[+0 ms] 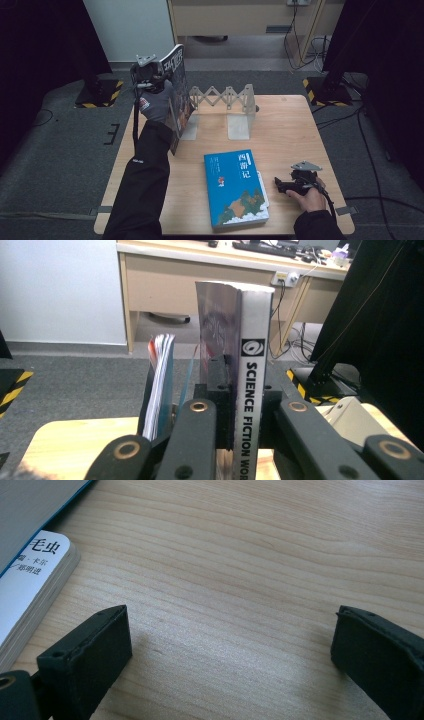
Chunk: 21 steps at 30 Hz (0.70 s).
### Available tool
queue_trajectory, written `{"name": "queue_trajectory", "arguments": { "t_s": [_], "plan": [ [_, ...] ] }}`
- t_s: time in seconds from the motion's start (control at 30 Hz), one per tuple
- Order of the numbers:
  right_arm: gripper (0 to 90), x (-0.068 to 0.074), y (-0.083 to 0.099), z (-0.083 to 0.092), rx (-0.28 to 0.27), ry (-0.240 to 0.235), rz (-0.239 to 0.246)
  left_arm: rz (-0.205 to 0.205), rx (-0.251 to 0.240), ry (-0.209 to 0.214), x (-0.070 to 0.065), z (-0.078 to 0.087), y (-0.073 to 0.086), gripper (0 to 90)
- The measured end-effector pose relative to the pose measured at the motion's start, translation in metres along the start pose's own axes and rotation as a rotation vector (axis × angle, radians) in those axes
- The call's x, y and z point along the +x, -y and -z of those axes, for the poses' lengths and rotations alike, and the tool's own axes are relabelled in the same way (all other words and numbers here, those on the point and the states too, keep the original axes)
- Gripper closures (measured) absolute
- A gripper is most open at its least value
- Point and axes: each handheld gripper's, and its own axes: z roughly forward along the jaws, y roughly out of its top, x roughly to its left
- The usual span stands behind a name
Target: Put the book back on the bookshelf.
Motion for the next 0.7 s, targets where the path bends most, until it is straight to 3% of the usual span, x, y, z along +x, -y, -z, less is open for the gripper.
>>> {"name": "queue_trajectory", "arguments": {
  "t_s": [0.47, 0.7],
  "plan": [
    [3.1, 0.0, 0.0, 0.0, 0.001, -0.001, 0.001, -0.064, 0.032, -0.048, -0.006, -0.019, 0.022, 82.3],
    [3.1, 0.0, 0.0, 0.0, 0.002, -0.002, 0.001, -0.057, 0.027, -0.058, -0.005, -0.024, 0.029, 82.2]
  ]
}}
